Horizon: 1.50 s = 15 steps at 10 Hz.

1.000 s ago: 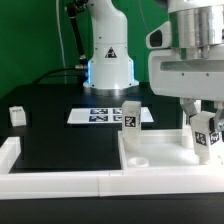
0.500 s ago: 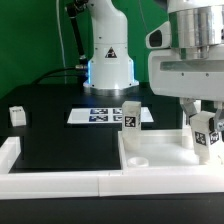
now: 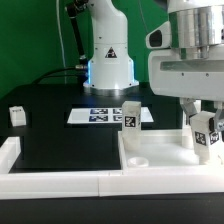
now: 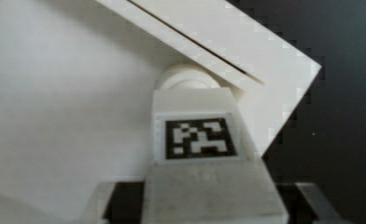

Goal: Assemble square table

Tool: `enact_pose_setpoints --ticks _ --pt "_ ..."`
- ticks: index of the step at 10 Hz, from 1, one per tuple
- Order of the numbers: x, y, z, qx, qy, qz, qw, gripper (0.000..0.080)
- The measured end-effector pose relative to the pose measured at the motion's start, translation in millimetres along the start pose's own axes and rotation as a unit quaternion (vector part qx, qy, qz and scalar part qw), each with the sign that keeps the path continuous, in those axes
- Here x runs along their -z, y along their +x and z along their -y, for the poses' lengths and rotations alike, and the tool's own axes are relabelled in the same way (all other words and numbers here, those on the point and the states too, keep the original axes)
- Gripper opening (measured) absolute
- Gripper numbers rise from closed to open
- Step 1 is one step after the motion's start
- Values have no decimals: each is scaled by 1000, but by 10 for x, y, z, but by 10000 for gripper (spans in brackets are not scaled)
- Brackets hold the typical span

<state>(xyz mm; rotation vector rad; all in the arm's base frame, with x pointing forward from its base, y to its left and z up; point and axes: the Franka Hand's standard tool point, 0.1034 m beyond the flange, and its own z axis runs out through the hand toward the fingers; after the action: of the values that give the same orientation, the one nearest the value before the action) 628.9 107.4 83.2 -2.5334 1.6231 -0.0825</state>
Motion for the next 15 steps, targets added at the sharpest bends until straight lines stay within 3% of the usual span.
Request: enact_pose_setpoints --ticks 2,4,5,8,9,10,11,15 --pt "-10 -127 -11 -158 13 -6 987 291" --pt "-23 -245 38 -280 43 -3 959 291" --pt "-21 -243 45 -323 52 -3 945 291" --pt "-32 -243 34 -278 46 -4 960 331" --pt "-48 -253 17 -184 33 -10 982 500" --pt "-38 -274 52 -64 6 -18 998 617" --pt "-36 -248 85 -57 17 -21 998 639" --pt "-43 -217 65 116 13 -27 993 648"
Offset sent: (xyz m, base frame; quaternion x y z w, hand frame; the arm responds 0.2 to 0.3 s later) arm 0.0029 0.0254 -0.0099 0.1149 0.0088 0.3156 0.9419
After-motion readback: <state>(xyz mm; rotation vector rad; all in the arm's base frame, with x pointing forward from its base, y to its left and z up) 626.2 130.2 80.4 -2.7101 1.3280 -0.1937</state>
